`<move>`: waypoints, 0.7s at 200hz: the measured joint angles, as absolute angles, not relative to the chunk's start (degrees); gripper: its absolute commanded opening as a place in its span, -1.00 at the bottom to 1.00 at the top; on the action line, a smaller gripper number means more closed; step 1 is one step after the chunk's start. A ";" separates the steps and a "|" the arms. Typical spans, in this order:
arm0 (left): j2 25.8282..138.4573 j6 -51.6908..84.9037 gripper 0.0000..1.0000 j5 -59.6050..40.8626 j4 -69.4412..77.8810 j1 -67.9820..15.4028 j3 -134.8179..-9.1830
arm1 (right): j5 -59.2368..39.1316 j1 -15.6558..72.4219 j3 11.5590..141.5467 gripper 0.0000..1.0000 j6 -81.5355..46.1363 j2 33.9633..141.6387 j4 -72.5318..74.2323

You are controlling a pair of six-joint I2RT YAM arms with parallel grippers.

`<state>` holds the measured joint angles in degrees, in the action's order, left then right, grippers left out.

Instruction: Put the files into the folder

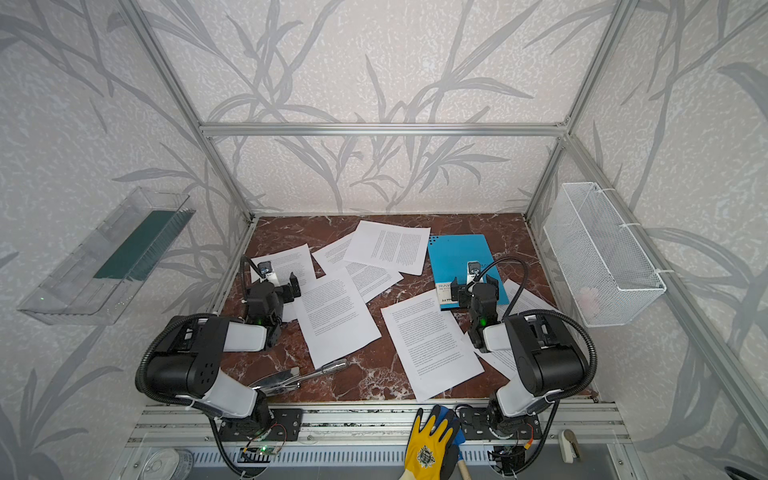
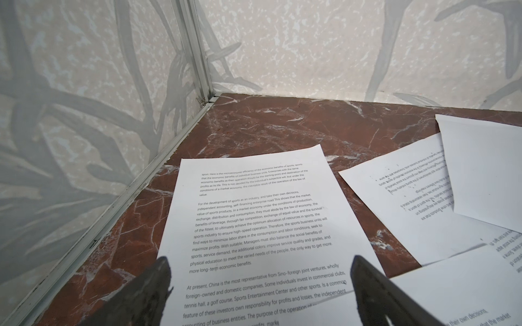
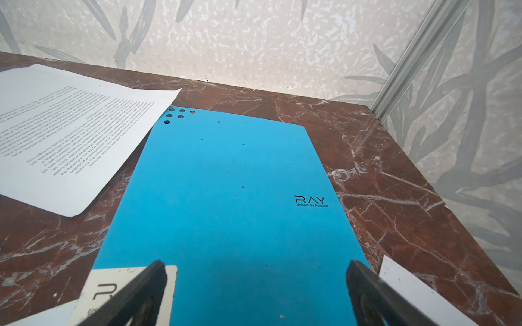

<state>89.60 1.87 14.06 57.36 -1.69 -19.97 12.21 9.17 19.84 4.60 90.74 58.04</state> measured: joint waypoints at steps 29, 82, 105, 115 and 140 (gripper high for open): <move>89.80 1.41 0.98 14.24 57.84 -1.93 -19.73 | 12.62 9.26 19.84 0.98 4.62 90.74 58.59; 89.80 1.04 0.98 14.76 58.11 -1.93 -19.73 | 13.04 9.43 19.84 0.98 4.64 90.76 58.87; 89.80 1.04 0.98 14.85 58.46 -1.93 -19.73 | 13.04 9.43 19.84 0.98 4.67 90.76 58.89; 89.80 1.04 0.98 14.85 58.54 -1.93 -19.73 | 13.04 9.43 19.81 0.98 4.64 90.76 58.89; 89.80 1.04 0.98 14.85 58.50 -1.93 -19.73 | 13.04 9.43 19.81 0.98 4.67 90.76 58.89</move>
<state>89.80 1.04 14.85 58.50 -1.93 -19.73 13.04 9.43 19.81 4.67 90.76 58.89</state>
